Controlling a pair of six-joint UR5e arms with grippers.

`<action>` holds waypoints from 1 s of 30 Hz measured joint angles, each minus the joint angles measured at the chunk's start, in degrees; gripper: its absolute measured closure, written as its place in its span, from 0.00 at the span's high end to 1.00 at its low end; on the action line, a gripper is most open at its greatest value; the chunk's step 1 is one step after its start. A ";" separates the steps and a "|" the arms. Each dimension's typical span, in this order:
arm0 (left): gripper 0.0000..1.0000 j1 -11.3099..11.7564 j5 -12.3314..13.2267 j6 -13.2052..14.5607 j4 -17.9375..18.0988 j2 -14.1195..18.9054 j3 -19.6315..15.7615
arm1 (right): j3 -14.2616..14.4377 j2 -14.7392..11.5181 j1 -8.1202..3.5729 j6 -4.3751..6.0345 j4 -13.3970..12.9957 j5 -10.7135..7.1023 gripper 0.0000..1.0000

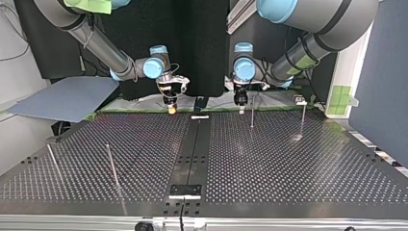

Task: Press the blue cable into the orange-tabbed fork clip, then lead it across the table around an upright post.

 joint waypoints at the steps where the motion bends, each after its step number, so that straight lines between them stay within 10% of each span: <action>1: 0.38 -0.03 -0.03 0.04 0.41 -0.01 0.00 | 0.00 0.00 0.00 0.00 0.01 -0.01 0.01; 3: 0.04 -0.12 -0.12 0.23 1.34 -0.01 0.00 | 0.00 0.00 0.00 0.00 0.04 -0.03 0.01; 5: 0.00 -0.19 -0.17 0.54 1.83 0.01 0.00 | 0.00 0.00 0.00 0.00 0.07 -0.03 0.01; 30: 0.00 -0.87 0.76 1.62 1.91 2.56 0.00 | -2.16 -0.33 -0.02 -0.53 2.73 0.18 0.01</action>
